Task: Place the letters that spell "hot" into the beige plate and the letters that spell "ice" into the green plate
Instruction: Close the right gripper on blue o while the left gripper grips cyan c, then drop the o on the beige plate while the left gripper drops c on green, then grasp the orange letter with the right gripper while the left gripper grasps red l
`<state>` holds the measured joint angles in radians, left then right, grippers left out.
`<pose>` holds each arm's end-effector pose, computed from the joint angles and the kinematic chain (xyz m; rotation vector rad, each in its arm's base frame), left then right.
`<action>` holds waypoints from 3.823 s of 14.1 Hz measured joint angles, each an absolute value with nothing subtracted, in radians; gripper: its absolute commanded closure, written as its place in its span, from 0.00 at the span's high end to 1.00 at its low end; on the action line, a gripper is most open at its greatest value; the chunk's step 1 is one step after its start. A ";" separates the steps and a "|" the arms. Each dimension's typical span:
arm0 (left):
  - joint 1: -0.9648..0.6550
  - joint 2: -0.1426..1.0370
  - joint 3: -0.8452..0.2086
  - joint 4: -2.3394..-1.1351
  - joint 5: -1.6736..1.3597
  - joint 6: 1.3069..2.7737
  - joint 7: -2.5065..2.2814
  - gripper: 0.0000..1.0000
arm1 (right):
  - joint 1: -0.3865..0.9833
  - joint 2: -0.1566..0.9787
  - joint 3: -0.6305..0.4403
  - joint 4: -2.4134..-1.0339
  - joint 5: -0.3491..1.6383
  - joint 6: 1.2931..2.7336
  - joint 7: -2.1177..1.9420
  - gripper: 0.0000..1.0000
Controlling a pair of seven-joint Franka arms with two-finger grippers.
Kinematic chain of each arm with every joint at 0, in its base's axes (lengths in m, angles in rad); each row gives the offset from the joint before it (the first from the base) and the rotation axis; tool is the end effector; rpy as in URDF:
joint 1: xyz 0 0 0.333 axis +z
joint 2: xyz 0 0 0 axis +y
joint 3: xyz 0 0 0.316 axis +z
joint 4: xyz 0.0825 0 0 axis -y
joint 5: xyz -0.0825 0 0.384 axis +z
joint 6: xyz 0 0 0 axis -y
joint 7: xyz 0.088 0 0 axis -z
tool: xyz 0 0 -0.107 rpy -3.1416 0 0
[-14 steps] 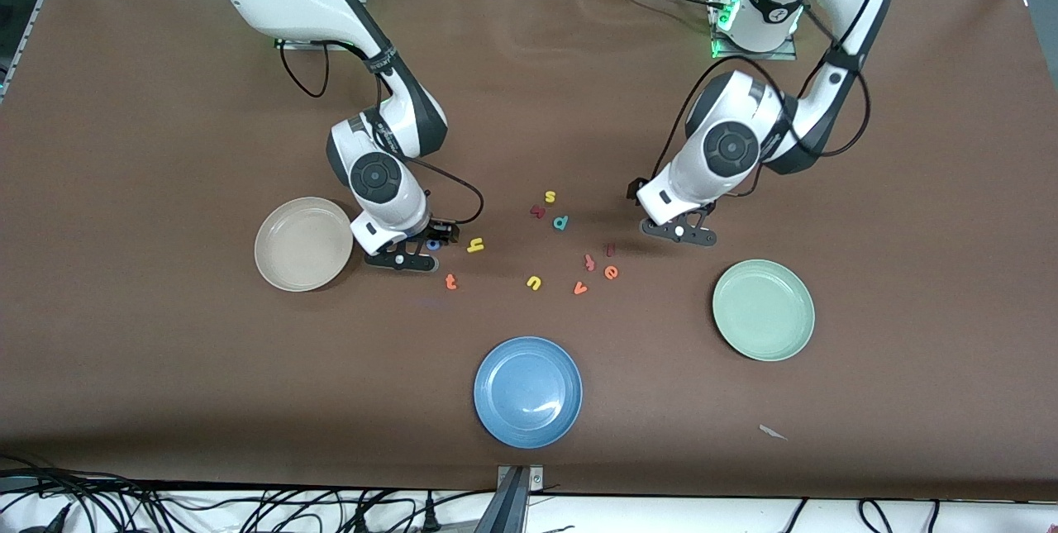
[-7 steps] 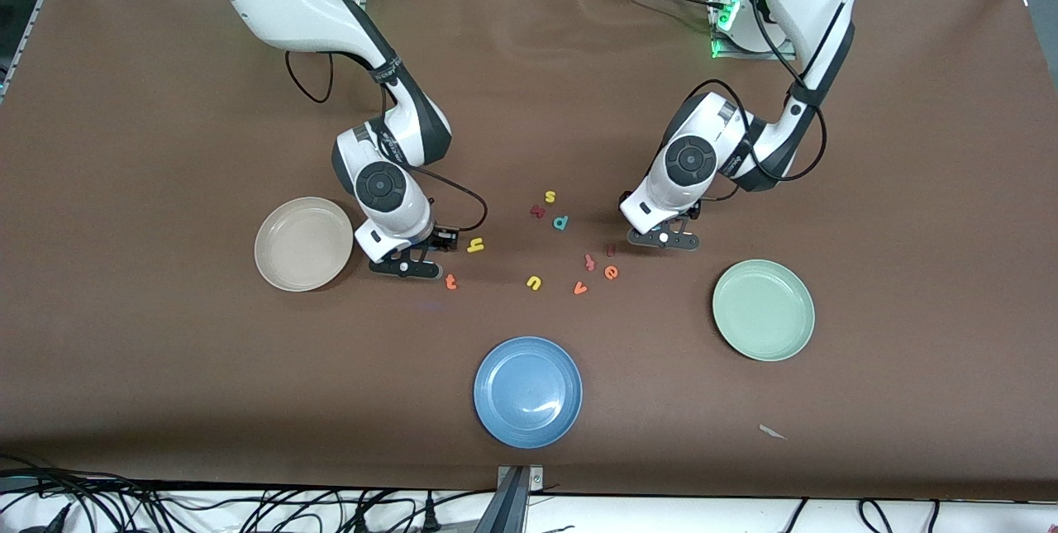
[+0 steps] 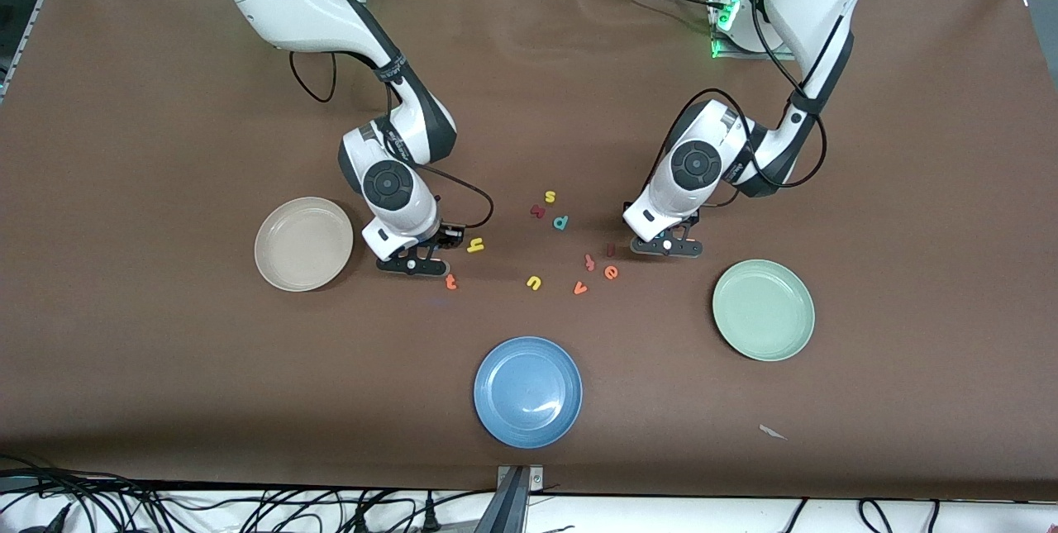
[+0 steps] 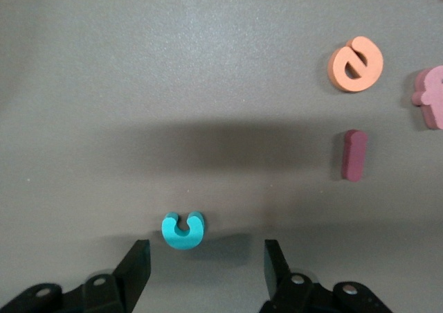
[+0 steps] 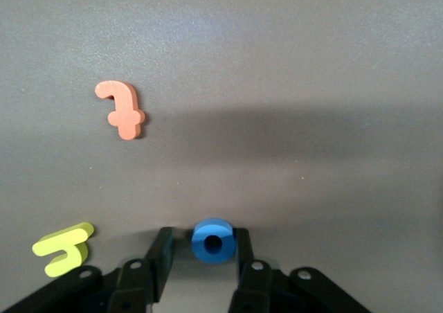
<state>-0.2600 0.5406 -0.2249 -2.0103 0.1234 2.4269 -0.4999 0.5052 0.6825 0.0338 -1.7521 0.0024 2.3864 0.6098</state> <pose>0.5242 -0.2749 0.1790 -3.1212 0.0903 0.1765 0.5658 0.3365 0.1769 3.1314 -0.1248 -0.0826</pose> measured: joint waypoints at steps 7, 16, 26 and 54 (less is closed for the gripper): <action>-0.234 0.557 -0.223 -2.010 0.124 2.437 -0.501 0.35 | 0.505 0.683 0.034 -1.745 0.002 2.389 0.609 0.02; -0.227 0.547 -0.226 -2.002 0.124 2.443 -0.504 0.02 | 0.408 0.552 -0.048 -1.660 0.002 2.063 0.288 0.03; -0.060 0.475 -0.214 -1.882 0.130 2.281 -0.192 0.05 | 0.408 0.424 -0.202 -2.082 0.006 2.460 -0.005 1.00; -0.210 0.697 -0.409 -1.724 0.302 2.300 -0.446 0.69 | 0.530 0.861 0.001 -1.404 0.060 2.265 0.512 0.83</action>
